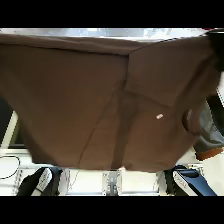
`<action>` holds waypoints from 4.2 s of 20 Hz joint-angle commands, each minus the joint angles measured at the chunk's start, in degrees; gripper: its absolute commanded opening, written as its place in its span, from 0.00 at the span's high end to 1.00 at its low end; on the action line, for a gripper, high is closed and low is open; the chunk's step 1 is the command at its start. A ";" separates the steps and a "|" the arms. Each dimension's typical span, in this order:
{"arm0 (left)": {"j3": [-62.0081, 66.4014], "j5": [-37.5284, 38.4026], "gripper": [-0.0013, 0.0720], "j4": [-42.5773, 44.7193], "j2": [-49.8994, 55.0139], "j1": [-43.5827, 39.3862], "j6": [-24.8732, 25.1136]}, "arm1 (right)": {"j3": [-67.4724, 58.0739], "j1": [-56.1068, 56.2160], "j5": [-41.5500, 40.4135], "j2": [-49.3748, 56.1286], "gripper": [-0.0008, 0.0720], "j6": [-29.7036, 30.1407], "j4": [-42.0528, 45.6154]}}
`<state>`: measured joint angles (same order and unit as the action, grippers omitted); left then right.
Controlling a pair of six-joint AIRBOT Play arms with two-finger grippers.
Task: Fold the shirts.
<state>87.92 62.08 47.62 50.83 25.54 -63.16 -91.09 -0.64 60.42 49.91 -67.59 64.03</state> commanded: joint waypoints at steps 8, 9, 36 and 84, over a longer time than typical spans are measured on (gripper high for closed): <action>1.09 -15.63 0.98 30.69 42.99 -19.37 -15.80 | -0.70 1.42 -7.45 47.19 0.97 -2.40 -1.29; 1.31 -18.47 0.98 30.84 45.46 -19.37 -17.59 | -0.70 1.92 -11.23 50.42 0.97 -2.40 -1.51; -11.37 -1.16 0.98 43.50 42.75 -23.96 -18.08 | 11.78 4.20 3.80 47.08 0.97 -5.46 19.80; -56.41 -5.62 0.57 36.26 -15.78 -0.74 -42.53 | 69.48 4.24 2.01 8.70 0.35 -25.14 -8.48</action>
<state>31.53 55.51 83.94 35.00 24.49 -104.71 -22.37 3.55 65.28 56.86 -94.48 58.57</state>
